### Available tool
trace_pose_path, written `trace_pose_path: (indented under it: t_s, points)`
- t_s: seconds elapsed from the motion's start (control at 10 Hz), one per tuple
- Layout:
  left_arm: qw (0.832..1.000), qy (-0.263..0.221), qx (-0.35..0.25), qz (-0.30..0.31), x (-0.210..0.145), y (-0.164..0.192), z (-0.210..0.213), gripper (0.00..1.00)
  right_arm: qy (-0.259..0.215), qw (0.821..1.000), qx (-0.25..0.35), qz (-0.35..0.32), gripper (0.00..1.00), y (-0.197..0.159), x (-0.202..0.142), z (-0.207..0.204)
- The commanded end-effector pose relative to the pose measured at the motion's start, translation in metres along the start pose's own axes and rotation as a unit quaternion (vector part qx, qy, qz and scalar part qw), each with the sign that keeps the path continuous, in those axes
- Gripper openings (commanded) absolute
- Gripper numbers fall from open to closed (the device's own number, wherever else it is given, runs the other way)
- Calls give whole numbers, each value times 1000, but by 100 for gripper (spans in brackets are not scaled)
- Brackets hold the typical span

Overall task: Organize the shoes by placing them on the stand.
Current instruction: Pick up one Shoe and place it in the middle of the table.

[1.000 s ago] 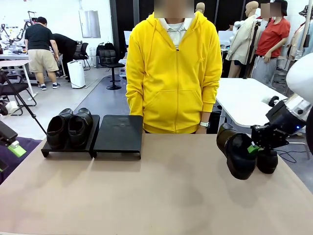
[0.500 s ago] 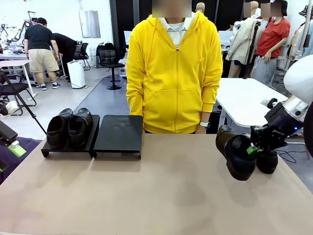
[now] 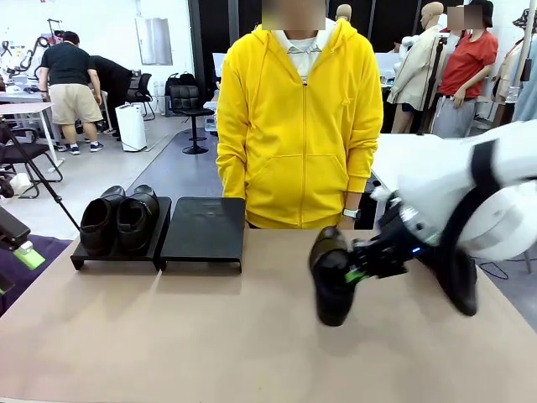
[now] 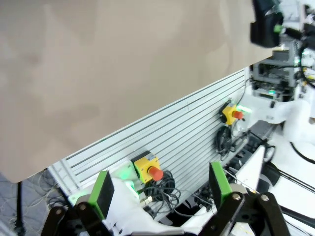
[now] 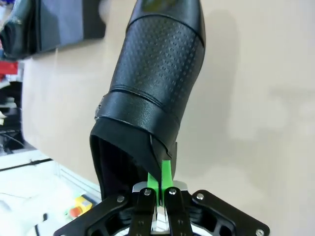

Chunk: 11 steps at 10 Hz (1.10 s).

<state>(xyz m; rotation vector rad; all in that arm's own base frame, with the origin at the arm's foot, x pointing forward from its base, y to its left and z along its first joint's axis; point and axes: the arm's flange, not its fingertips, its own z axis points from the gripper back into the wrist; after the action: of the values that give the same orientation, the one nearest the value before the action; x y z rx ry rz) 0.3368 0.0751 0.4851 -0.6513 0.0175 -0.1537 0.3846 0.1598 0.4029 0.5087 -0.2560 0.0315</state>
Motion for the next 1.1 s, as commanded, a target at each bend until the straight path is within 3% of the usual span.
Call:
trace_pose_path:
  t_s: [0.0, 0.2, 0.5, 0.8, 0.9, 1.0]
  points:
    - [1000, 1, -2, 6, 0, -1, 1, 100, -13, 1000, 6, 5, 0, 37, -7, -40]
    - [1000, 1, -2, 6, 0, -1, 1, 100, -6, 1000, 0, -1, 0, 67, -26, -74]
    - [1000, 1, -2, 6, 0, -1, 1, 100, 17, 999, -9, -31, 0, 74, -39, -97]
    - [1000, 1, -2, 6, 0, -1, 1, 100, 54, 998, -6, -15, 0, 74, -42, -100]
    - [1000, 1, -2, 6, 0, -1, 1, 100, 67, 998, -3, -3, 38, 74, -43, -100]
    - [1000, 1, -2, 6, 0, -1, 1, 100, 70, 998, -1, 0, 97, 74, -44, -100]
